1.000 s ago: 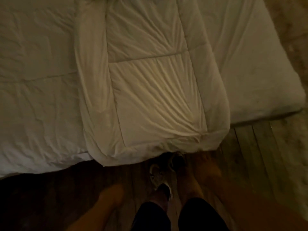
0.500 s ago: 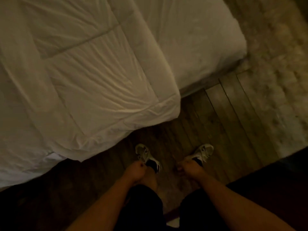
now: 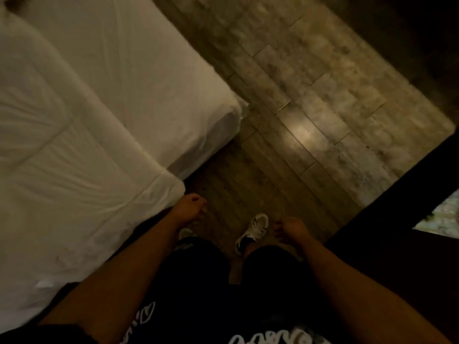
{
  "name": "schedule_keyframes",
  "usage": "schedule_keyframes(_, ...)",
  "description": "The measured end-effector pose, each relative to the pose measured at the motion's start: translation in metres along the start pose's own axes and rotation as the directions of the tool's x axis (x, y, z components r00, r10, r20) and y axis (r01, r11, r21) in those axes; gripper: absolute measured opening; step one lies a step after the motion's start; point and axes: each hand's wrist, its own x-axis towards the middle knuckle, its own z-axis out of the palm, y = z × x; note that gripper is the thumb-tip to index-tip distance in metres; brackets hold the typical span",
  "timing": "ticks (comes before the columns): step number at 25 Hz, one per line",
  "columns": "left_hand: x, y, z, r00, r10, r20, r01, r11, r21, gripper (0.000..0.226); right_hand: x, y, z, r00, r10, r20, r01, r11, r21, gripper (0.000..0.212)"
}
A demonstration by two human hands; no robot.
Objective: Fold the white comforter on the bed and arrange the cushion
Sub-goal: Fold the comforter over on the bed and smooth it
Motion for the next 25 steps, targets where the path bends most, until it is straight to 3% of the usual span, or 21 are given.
schedule_keyframes(3,-0.007,0.026,0.004,0.999,0.020,-0.039,-0.017,0.998,0.064,0.012,-0.013,-0.033,-0.051,0.998,0.036,-0.045,-0.031,0.993,0.112,0.018)
schedule_keyframes(5,-0.005,0.031,0.000,0.998,-0.028,-0.064,0.033,0.997,0.075,0.024,-0.019,-0.073,-0.071,0.998,0.061,-0.008,-0.059,0.993,0.105,0.017)
schedule_keyframes(6,0.006,0.022,0.000,0.996,0.048,-0.076,-0.033,0.981,0.190,0.032,-0.018,-0.102,-0.078,0.998,0.053,0.013,-0.054,0.996,0.073,0.018)
schedule_keyframes(7,0.027,0.011,0.008,0.908,0.218,-0.357,-0.216,0.975,0.045,0.038,-0.017,-0.137,-0.083,1.000,0.018,0.020,-0.019,0.999,0.044,0.019)
schedule_keyframes(8,0.047,0.021,0.005,0.903,-0.095,-0.420,-0.124,0.877,-0.465,0.042,-0.016,-0.177,-0.085,0.999,-0.037,0.029,0.036,0.999,0.026,0.019)
schedule_keyframes(9,0.078,0.019,0.007,0.839,-0.086,-0.537,-0.280,0.778,-0.562,0.046,-0.015,-0.218,-0.086,0.993,-0.116,0.032,0.115,0.993,0.020,0.021)
schedule_keyframes(10,0.125,0.011,0.007,0.463,-0.255,-0.849,-0.505,0.712,-0.488,0.046,-0.016,-0.259,-0.086,0.979,-0.201,0.030,0.201,0.979,0.026,0.024)
schedule_keyframes(11,0.162,0.010,0.011,0.192,-0.415,-0.890,-0.420,0.785,-0.456,0.045,-0.017,-0.303,-0.088,0.958,-0.286,0.021,0.286,0.958,0.032,0.027)
schedule_keyframes(12,0.180,0.016,0.006,-0.004,-0.620,-0.785,-0.194,0.770,-0.608,0.046,-0.018,-0.343,-0.091,0.934,-0.357,0.017,0.356,0.933,0.048,0.028)
schedule_keyframes(13,0.174,0.040,-0.001,0.123,-0.730,-0.672,0.178,0.683,-0.709,0.048,-0.018,-0.375,-0.097,0.912,-0.410,0.008,0.409,0.910,0.063,0.029)
schedule_keyframes(14,0.174,0.075,-0.008,0.391,-0.779,-0.491,0.453,0.627,-0.634,0.049,-0.017,-0.401,-0.104,0.895,-0.446,-0.005,0.445,0.892,0.075,0.028)
schedule_keyframes(15,0.138,0.135,-0.017,0.615,-0.735,-0.284,0.582,0.667,-0.465,0.049,-0.015,-0.419,-0.112,0.890,-0.455,-0.021,0.456,0.887,0.070,0.026)
schedule_keyframes(16,0.123,0.182,-0.023,0.741,-0.650,-0.167,0.557,0.735,-0.387,0.047,-0.010,-0.431,-0.123,0.896,-0.441,-0.045,0.443,0.894,0.065,0.025)
schedule_keyframes(17,0.110,0.228,-0.034,0.875,-0.483,0.018,0.446,0.792,-0.417,0.039,-0.003,-0.435,-0.135,0.907,-0.414,-0.081,0.418,0.906,0.057,0.025)
schedule_keyframes(18,0.105,0.272,-0.043,0.937,-0.333,0.102,0.344,0.838,-0.425,0.030,0.007,-0.432,-0.149,0.920,-0.375,-0.113,0.381,0.924,0.035,0.025)
schedule_keyframes(20,0.118,0.367,-0.060,0.979,-0.159,0.128,0.199,0.884,-0.423,0.018,0.029,-0.435,-0.182,0.947,-0.274,-0.169,0.271,0.962,-0.045,0.025)
schedule_keyframes(22,0.139,0.462,-0.073,0.994,-0.018,0.110,0.059,0.925,-0.376,0.018,0.043,-0.437,-0.222,0.965,-0.156,-0.213,0.133,0.984,-0.117,0.024)
schedule_keyframes(25,0.161,0.582,-0.102,0.982,0.172,0.082,-0.124,0.904,-0.409,0.020,0.056,-0.458,-0.283,0.971,0.051,-0.232,-0.083,0.988,-0.131,0.025)
